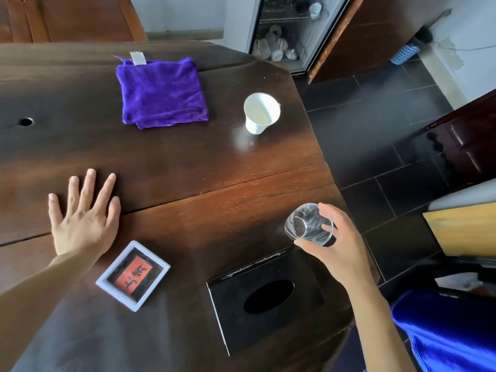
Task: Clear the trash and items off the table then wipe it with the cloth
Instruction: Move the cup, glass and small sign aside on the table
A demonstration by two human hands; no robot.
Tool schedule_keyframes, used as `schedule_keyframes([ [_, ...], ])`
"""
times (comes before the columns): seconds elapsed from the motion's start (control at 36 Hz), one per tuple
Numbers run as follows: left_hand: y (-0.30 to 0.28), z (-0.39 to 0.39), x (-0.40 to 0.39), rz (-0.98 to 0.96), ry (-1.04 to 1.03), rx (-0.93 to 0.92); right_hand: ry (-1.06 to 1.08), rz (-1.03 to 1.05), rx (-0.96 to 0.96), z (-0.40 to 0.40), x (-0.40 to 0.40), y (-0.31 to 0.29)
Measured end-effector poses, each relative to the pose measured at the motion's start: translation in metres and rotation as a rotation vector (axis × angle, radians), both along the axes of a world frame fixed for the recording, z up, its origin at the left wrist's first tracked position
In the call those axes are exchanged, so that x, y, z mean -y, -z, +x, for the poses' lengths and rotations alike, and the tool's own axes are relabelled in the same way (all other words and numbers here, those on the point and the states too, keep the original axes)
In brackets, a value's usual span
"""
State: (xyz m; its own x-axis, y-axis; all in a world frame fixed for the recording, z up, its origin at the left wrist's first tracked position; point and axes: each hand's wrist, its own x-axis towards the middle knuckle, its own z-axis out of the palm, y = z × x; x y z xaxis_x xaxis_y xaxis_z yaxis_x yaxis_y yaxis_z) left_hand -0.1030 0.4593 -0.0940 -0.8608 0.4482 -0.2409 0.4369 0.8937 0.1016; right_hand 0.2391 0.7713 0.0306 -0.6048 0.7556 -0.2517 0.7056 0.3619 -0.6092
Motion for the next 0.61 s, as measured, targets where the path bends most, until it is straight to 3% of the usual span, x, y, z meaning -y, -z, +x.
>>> schedule_keyframes([
  [0.19,-0.0003,0.0004,-0.0006,0.008,-0.004,0.0,0.078,0.011,-0.035,-0.0039,0.0074,0.0032],
  [0.39,-0.0008,0.0005,-0.0001,0.014,0.001,-0.003,0.02,-0.137,0.019,0.0036,0.0014,0.0006],
  [0.61,-0.0014,0.0014,-0.0004,0.025,-0.004,-0.012,0.09,-0.073,-0.01,0.0014,0.0101,0.0006],
])
